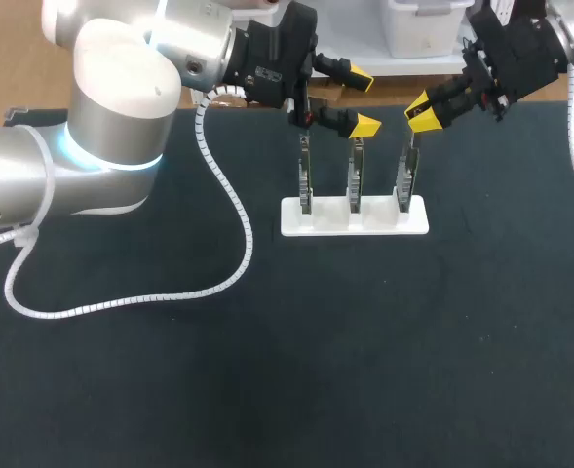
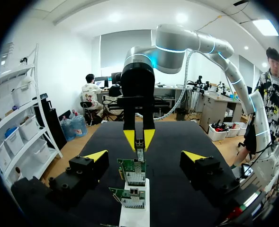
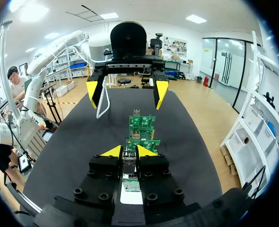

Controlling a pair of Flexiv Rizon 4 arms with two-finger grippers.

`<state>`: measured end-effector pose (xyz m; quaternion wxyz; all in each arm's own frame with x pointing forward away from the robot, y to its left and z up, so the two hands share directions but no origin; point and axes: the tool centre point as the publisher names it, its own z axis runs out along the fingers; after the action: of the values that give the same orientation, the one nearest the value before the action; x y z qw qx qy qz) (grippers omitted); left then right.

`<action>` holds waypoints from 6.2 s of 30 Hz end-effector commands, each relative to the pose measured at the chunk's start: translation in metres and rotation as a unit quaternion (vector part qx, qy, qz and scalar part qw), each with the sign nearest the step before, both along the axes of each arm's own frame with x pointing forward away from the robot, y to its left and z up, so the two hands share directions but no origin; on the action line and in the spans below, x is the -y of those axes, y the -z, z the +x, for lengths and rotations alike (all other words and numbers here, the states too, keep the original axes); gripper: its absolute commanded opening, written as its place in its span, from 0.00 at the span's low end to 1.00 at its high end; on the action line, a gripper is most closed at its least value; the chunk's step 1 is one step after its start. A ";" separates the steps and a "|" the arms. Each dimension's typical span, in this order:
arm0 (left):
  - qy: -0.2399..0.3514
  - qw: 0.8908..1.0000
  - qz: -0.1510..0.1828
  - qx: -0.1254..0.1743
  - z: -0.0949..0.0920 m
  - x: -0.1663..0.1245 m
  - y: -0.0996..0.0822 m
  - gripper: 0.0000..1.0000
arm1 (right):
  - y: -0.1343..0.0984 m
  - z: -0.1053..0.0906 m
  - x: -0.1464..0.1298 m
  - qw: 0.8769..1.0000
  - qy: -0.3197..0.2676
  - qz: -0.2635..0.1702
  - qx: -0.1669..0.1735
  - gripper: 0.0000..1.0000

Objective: Pick up the optical module with the left hand, and insert it into the network port with the right hand.

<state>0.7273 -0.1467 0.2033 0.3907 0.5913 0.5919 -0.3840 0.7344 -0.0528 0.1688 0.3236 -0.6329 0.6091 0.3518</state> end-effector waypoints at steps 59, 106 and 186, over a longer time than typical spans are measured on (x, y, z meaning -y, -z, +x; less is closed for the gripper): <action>-0.002 1.000 0.001 0.000 -0.001 0.000 0.000 1.00 | -0.001 0.003 0.001 1.000 0.012 0.022 -0.010 0.00; -0.002 1.000 0.001 0.000 -0.001 0.000 0.000 1.00 | -0.005 0.010 0.001 1.000 0.010 0.026 -0.002 0.00; -0.002 1.000 0.001 0.000 -0.001 0.000 0.000 1.00 | -0.007 0.016 0.000 1.000 0.009 0.022 -0.014 0.00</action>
<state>0.7273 -0.1467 0.2033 0.3907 0.5913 0.5919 -0.3840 0.7492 -0.0527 0.1755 0.3327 -0.6149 0.6112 0.3709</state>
